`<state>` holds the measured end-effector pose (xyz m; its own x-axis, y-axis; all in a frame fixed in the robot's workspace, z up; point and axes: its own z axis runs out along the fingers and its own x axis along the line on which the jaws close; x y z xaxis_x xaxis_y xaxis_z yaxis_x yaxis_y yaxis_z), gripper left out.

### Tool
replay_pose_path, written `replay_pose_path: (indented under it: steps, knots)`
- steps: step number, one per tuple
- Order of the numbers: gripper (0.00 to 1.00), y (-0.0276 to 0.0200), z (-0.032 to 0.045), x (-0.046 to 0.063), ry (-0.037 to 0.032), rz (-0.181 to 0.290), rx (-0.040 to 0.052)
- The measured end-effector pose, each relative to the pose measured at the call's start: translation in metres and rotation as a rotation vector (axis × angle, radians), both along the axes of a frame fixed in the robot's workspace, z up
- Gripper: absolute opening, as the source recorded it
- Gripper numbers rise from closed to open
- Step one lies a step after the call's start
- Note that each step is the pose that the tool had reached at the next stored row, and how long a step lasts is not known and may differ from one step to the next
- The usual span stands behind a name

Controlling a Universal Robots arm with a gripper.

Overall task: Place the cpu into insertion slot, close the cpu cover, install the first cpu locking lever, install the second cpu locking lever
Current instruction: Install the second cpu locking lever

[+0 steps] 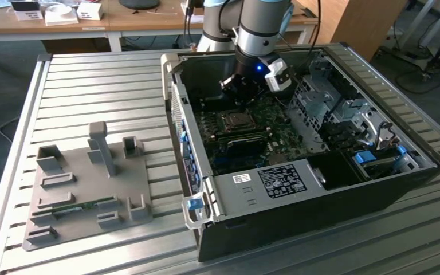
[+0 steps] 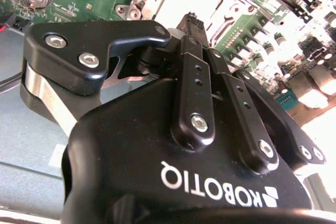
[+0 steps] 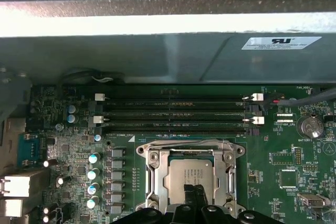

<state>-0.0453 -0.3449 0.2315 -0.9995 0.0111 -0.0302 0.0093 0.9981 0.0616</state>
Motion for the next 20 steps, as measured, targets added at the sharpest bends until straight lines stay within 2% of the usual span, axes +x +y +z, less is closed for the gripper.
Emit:
replay_pose_path:
  steps: [14, 20]
  knots:
    - [0.11, -0.0001, 0.0035, 0.0000, 0.0003, 0.000, -0.0002]
    - [0.11, -0.0030, 0.0035, 0.0001, 0.0003, 0.000, 0.0000]
